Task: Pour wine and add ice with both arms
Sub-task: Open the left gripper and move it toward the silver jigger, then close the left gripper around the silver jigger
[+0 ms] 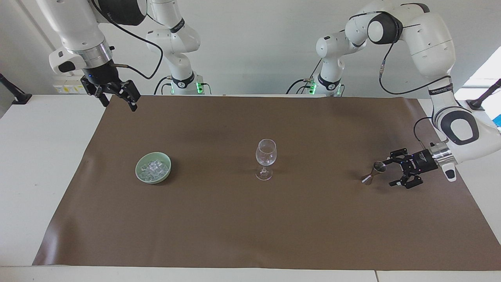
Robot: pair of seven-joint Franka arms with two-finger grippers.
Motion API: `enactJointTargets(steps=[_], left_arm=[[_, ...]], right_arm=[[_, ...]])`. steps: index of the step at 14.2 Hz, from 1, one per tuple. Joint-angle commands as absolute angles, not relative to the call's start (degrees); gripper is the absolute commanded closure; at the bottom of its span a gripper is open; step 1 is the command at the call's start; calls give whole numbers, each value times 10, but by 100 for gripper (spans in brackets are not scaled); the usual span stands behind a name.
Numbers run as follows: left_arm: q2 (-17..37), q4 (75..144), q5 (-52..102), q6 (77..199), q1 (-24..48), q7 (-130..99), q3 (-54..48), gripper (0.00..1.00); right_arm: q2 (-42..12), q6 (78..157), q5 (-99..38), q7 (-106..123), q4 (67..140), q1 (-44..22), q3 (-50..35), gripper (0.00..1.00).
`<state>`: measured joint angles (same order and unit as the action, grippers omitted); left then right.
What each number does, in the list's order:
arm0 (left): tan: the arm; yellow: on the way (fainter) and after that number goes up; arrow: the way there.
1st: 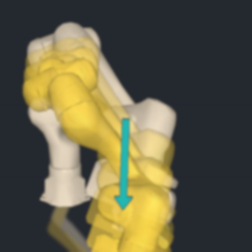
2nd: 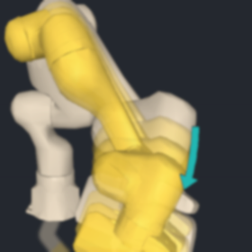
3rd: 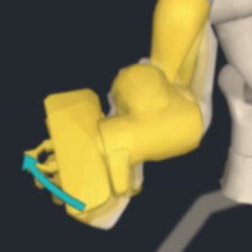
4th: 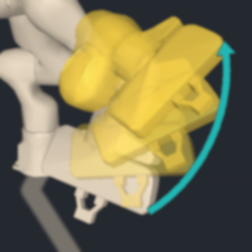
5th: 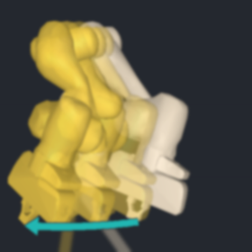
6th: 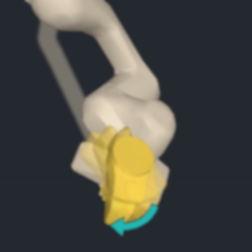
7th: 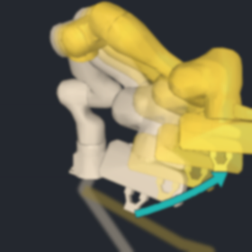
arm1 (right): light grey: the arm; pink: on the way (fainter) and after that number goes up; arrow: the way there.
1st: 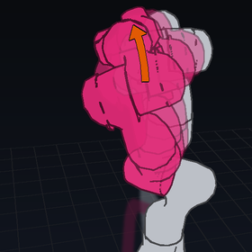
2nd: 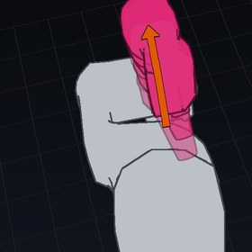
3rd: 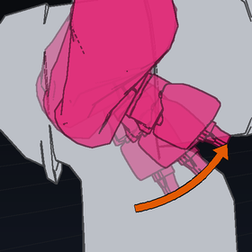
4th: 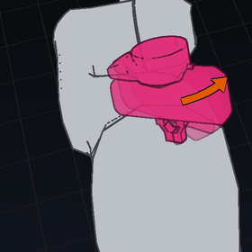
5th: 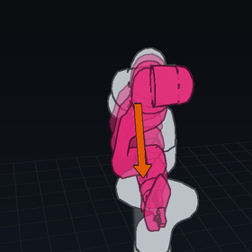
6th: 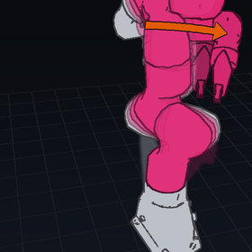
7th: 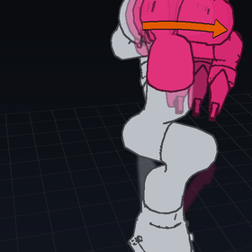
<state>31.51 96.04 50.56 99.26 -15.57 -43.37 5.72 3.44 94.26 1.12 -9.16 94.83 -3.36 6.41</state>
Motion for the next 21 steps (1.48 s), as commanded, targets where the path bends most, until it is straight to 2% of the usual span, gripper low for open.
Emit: enactJointTargets(steps=[1, 8, 13, 21], left_arm=[[296, 1028, 567, 1008, -172, -440, 54, 0], [295, 1095, 677, 994, -196, -435, 53, 0], [293, 1098, 710, 948, -207, -382, 53, 0], [294, 1114, 773, 954, -196, -369, 52, 0]], right_arm=[[48, 937, 0, -81, 962, -21, 55, 0], [48, 937, 0, -82, 962, -21, 55, 0], [48, 937, 0, -82, 962, -21, 56, 0], [48, 938, 0, -82, 962, -21, 55, 0]])
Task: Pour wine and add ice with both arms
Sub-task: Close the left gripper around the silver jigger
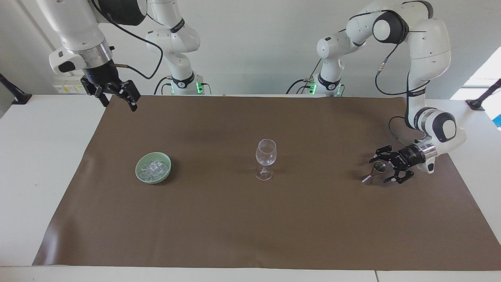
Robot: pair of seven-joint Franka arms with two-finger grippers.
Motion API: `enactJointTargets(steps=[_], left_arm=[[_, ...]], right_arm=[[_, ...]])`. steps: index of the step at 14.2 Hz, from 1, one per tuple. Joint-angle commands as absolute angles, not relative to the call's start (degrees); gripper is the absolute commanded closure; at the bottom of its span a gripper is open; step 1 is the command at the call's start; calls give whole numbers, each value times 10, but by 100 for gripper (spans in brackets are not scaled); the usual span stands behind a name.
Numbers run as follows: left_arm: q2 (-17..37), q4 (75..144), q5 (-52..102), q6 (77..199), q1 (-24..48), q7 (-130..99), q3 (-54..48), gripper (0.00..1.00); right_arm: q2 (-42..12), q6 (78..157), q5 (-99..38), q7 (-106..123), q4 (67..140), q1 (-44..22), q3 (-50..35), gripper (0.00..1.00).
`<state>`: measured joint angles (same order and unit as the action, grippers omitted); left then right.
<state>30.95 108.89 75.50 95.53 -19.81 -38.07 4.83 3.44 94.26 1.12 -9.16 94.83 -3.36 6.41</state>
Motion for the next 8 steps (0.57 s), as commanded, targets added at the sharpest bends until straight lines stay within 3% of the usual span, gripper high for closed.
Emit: enactJointTargets(steps=[1, 8], left_arm=[[294, 1114, 773, 954, -196, -368, 52, 0], [294, 1142, 810, 961, -193, -335, 51, 2]], right_arm=[[48, 937, 0, -82, 962, -21, 56, 0], [48, 937, 0, -82, 962, -21, 55, 0]])
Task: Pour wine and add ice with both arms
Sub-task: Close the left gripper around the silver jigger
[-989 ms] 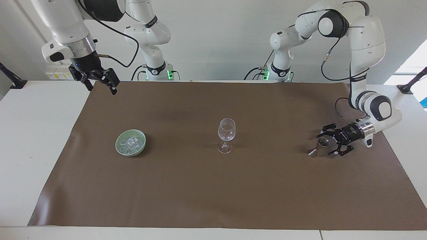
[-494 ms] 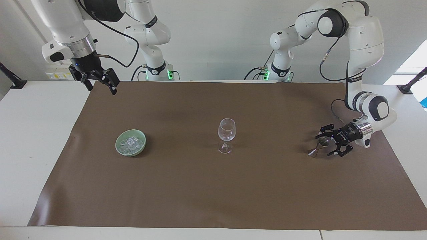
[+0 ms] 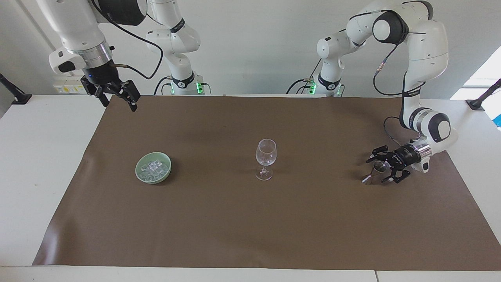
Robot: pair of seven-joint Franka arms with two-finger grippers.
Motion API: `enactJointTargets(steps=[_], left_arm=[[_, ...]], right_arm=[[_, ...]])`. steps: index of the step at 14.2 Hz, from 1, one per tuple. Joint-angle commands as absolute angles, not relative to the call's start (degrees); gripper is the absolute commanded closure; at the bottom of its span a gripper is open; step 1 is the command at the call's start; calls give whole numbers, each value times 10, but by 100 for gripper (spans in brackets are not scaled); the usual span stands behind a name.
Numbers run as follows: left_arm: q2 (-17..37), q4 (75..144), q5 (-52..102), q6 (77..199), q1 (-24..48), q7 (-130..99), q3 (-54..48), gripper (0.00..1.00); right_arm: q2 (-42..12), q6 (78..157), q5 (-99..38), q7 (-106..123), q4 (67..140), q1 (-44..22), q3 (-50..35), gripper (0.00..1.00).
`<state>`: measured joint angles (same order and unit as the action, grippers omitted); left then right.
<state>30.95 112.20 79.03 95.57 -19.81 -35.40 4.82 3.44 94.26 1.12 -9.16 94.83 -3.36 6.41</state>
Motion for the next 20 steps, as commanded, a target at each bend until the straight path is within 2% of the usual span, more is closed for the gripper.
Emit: enactJointTargets(steps=[1, 10, 11, 12, 16, 18, 20], left_arm=[[294, 1143, 811, 962, -193, -330, 49, 3], [294, 1153, 820, 972, -179, -330, 49, 10], [294, 1153, 820, 972, -179, -330, 49, 14], [294, 1154, 822, 971, -179, -330, 48, 25], [293, 1158, 835, 970, -181, -330, 49, 29], [293, 1158, 836, 970, -180, -330, 48, 39], [293, 1158, 842, 970, -182, -330, 48, 41]], right_arm=[[48, 937, 0, -82, 962, -21, 55, 0], [48, 938, 0, -82, 962, -21, 55, 0], [48, 938, 0, -81, 962, -21, 55, 0], [48, 938, 0, -82, 962, -21, 55, 0], [48, 937, 0, -82, 962, -21, 56, 0], [48, 937, 0, -82, 962, -21, 55, 0], [48, 938, 0, -81, 962, -21, 55, 0]])
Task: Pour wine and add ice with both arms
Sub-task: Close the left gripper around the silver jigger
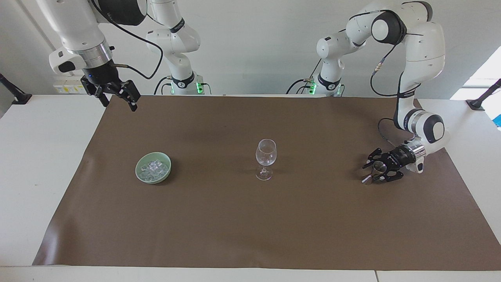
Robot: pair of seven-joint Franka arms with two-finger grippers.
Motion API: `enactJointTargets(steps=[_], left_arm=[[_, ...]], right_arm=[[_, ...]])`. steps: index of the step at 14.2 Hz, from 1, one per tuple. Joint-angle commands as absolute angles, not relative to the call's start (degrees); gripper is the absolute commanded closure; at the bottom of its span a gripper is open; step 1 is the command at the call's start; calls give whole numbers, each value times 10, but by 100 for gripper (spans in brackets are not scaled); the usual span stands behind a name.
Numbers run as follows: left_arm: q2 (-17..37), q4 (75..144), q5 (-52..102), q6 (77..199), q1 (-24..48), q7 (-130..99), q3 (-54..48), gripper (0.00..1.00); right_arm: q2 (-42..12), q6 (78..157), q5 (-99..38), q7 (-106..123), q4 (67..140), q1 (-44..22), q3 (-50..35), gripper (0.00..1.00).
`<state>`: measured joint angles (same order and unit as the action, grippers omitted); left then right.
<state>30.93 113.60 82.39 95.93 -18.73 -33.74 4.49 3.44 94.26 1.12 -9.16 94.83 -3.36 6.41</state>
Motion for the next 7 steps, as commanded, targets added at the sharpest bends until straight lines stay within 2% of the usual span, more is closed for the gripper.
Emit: enactJointTargets(steps=[1, 2, 3, 5, 6, 7], left_arm=[[293, 1158, 845, 970, -182, -330, 48, 43], [292, 1158, 845, 970, -183, -330, 48, 48], [292, 1158, 845, 970, -185, -330, 48, 59], [291, 1166, 859, 970, -185, -330, 48, 90], [289, 1172, 869, 971, -186, -330, 48, 100], [289, 1174, 873, 971, -187, -330, 48, 100]], right_arm=[[48, 937, 0, -82, 962, -21, 55, 0], [48, 937, 0, -82, 962, -21, 55, 0], [48, 937, 0, -82, 962, -21, 55, 0], [48, 938, 0, -82, 962, -21, 55, 0], [48, 938, 0, -82, 962, -21, 55, 0], [48, 937, 0, -82, 962, -21, 55, 0]])
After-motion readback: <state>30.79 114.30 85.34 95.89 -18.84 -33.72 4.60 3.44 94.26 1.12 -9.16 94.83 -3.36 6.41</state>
